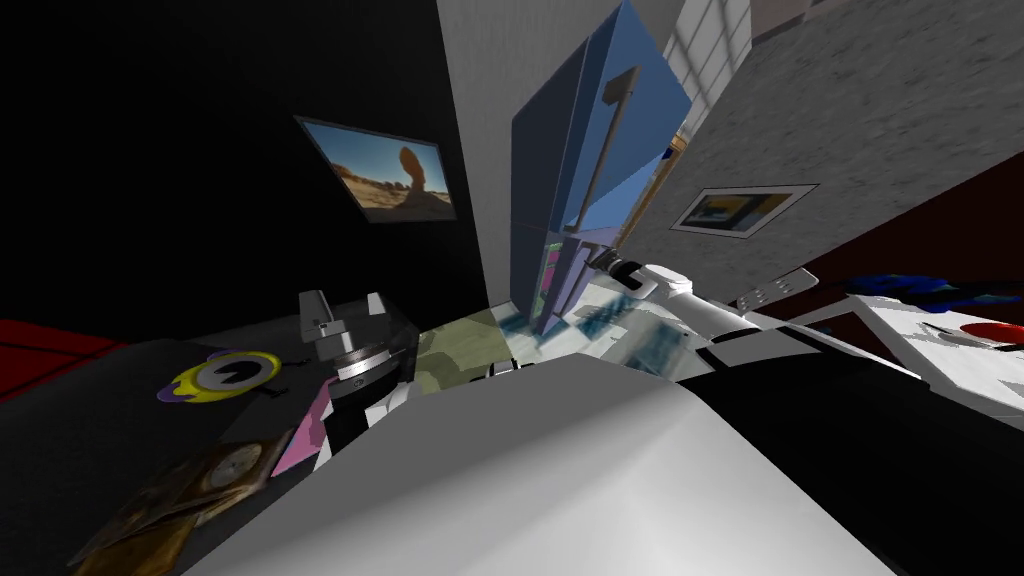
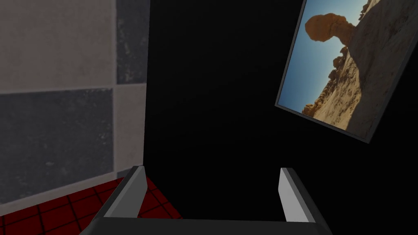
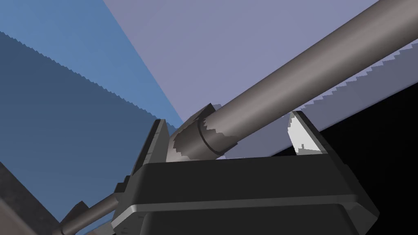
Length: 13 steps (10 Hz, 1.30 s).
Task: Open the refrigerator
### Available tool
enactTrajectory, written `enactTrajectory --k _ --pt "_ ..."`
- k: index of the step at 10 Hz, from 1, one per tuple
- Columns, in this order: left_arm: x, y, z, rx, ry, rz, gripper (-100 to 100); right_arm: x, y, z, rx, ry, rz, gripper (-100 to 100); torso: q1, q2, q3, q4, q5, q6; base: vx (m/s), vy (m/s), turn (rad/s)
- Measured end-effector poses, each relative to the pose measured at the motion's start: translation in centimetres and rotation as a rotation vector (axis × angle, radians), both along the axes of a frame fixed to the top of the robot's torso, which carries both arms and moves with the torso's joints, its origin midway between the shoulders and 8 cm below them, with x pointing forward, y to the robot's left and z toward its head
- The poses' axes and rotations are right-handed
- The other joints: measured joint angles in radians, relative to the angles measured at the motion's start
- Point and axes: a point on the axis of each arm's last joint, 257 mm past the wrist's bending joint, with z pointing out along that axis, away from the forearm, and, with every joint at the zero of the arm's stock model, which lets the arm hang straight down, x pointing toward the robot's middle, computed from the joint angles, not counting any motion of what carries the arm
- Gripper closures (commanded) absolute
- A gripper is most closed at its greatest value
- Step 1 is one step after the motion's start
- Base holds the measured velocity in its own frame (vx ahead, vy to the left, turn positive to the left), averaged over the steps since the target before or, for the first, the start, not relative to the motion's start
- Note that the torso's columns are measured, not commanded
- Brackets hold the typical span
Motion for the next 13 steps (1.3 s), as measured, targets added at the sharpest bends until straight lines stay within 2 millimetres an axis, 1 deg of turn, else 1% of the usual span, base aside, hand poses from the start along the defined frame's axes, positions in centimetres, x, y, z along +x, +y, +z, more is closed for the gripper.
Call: enactTrajectory --k 1,3,4,6,8,9,10,12,13 --pt "0.0 0.0 0.0 0.0 0.0 0.0 0 0.1 0.5 0.0 -0.001 0.001 0.01 100 0.001 -0.002 -0.001 0.0 0.0 0.004 -0.264 -0.294 0.166" --pt "0.0 0.0 0.0 0.0 0.0 0.0 0 0.6 1.4 -0.3 0.0 0.008 0.031 100 0.0 -0.006 -0.004 0.0 0.0 -0.001 -0.291 -0.278 0.222" --pt "0.0 0.0 0.0 0.0 0.0 0.0 0 0.7 1.7 -0.2 -0.002 0.005 0.039 100 0.003 -0.004 -0.003 0.0 0.0 0.004 -0.324 -0.228 0.155" --pt "0.0 0.0 0.0 0.0 0.0 0.0 0 1.0 2.2 0.3 -0.003 0.002 0.045 100 0.007 -0.001 0.0 0.0 0.001 -0.001 -0.28 -0.248 0.187" --pt "0.0 0.0 0.0 0.0 0.001 0.0 0 1.2 2.5 0.5 -0.002 -0.001 0.047 100 0.02 -0.005 -0.001 -0.003 0.002 0.0 -0.106 -0.126 -0.004" --pt "0.0 0.0 0.0 0.0 0.0 0.0 0 1.1 3.0 0.3 0.002 0.002 0.062 100 0.016 -0.003 -0.001 -0.004 0.002 -0.003 -0.142 -0.295 0.018" --pt "0.0 0.0 0.0 0.0 0.0 0.0 0 1.1 4.4 0.3 0.007 0.004 0.097 100 0.009 0.001 0.001 -0.003 0.001 -0.003 -0.121 -0.243 0.046" --pt "0.0 0.0 0.0 0.0 0.0 0.0 0 1.4 6.3 -0.3 0.01 0.01 0.151 100 0.004 -0.004 -0.002 -0.002 0.0 0.0 -0.126 -0.31 0.001" --pt "0.0 0.0 0.0 0.0 0.0 0.0 0 1.5 7.8 -0.5 0.013 0.013 0.189 100 0.0 -0.004 -0.003 -0.002 0.0 -0.001 -0.158 -0.343 0.016"
